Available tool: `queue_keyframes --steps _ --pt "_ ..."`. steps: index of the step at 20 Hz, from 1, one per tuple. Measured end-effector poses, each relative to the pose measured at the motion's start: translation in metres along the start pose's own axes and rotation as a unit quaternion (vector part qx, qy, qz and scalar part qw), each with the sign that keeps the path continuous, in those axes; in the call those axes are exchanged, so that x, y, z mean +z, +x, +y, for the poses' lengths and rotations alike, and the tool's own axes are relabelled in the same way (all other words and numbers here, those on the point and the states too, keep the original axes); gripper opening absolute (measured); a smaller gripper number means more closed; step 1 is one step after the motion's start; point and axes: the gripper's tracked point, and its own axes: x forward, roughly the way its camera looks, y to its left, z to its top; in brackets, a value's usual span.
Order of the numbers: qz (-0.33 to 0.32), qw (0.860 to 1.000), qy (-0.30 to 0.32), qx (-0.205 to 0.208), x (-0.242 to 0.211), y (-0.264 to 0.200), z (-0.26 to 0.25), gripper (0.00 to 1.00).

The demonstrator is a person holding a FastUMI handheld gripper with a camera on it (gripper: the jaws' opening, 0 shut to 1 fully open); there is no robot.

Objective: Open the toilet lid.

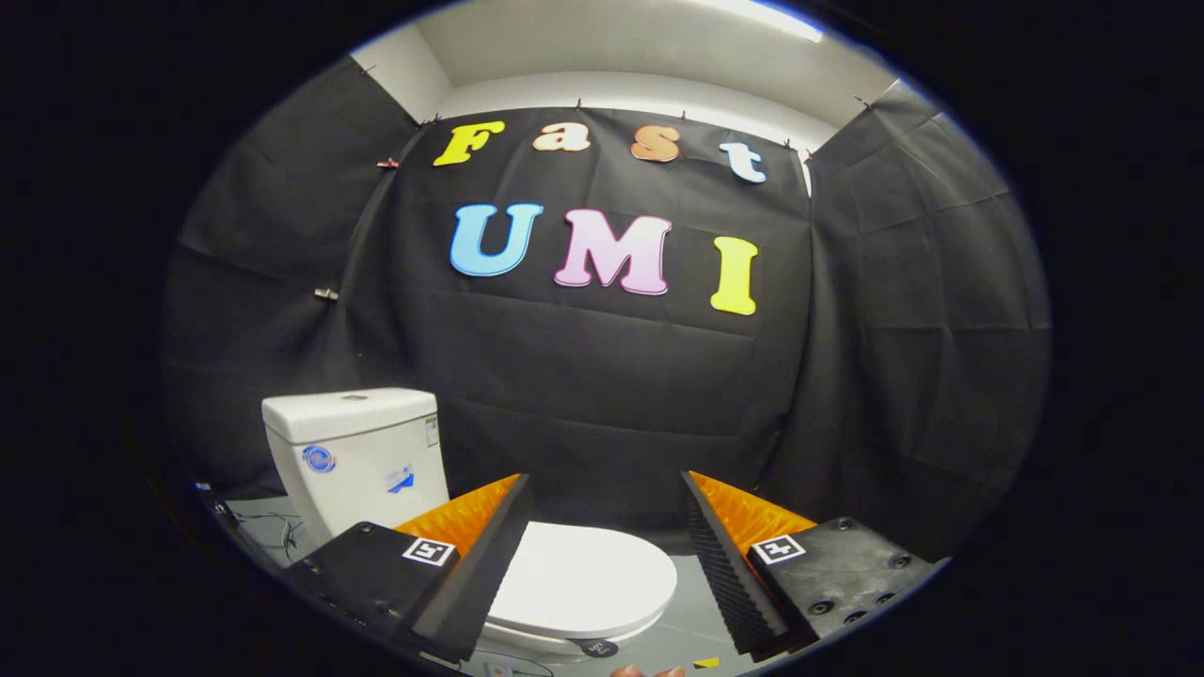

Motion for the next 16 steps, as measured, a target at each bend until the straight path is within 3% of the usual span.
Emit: queue_keyframes --steps 3,8,13,16 --pt "0.036 0.999 0.017 0.013 -0.043 0.005 -0.001 0.99" --pt "0.112 0.988 0.106 0.030 -0.118 0.008 -0.004 0.99" --pt "0.171 0.962 0.211 0.027 -0.174 0.010 -0.022 0.99" --pt "0.215 0.937 0.275 0.014 -0.209 0.011 -0.034 0.99"
